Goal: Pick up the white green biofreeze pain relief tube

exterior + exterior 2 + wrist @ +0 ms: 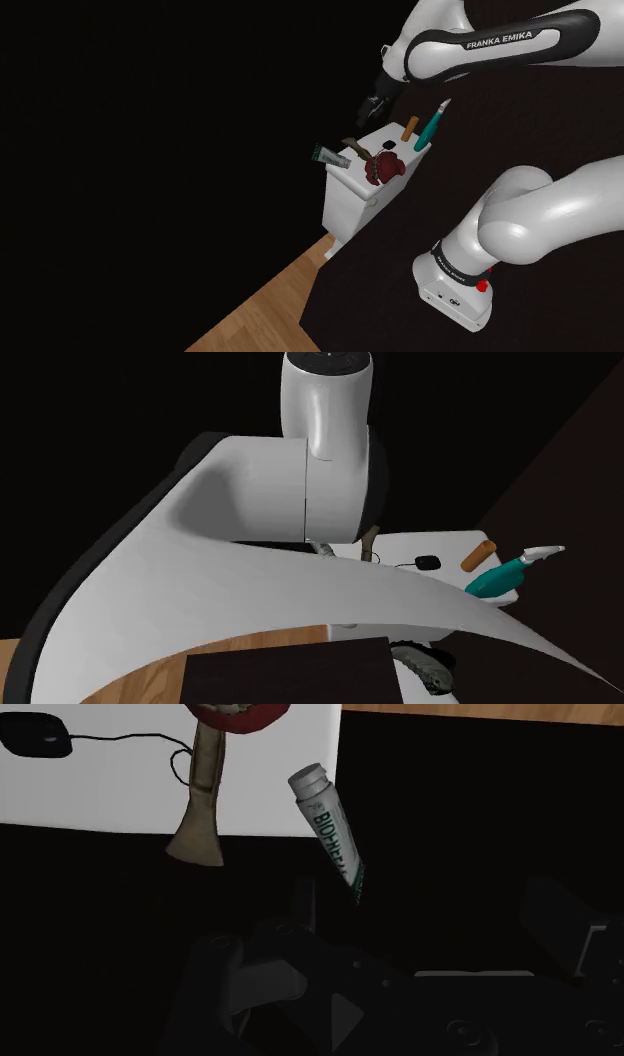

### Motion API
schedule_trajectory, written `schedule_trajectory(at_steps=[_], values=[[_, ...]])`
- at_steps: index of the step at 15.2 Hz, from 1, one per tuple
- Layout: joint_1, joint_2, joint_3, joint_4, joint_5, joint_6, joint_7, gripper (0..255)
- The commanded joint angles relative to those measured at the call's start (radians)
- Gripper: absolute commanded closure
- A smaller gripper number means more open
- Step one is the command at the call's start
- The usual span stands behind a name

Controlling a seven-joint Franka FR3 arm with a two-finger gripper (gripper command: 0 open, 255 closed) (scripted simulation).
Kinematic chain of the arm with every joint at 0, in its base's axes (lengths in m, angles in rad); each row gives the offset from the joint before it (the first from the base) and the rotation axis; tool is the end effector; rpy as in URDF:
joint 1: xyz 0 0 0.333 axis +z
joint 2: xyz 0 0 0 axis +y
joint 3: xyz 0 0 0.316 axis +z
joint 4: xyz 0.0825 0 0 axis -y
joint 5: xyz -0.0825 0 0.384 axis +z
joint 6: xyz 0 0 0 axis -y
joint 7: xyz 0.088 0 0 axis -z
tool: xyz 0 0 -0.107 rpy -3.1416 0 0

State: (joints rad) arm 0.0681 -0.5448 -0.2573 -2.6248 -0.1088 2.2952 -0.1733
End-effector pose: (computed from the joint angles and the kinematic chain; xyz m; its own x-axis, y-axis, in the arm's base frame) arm 0.3857 -0.0762 0.4382 0.9759 0.0687 0.2070 0.0707 -0.9975 -0.0022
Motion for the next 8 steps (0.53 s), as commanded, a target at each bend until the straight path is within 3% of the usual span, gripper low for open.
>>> schedule_trajectory(at_steps=[1, 5, 8], values=[[0.017, 0.074, -0.036, -0.015, 0.006, 0.1, -0.058, 0], [0.074, 0.232, -0.108, -0.012, 0.058, 0.269, -0.186, 0], [0.137, 0.366, -0.167, 0.01, 0.156, 0.384, -0.322, 0]])
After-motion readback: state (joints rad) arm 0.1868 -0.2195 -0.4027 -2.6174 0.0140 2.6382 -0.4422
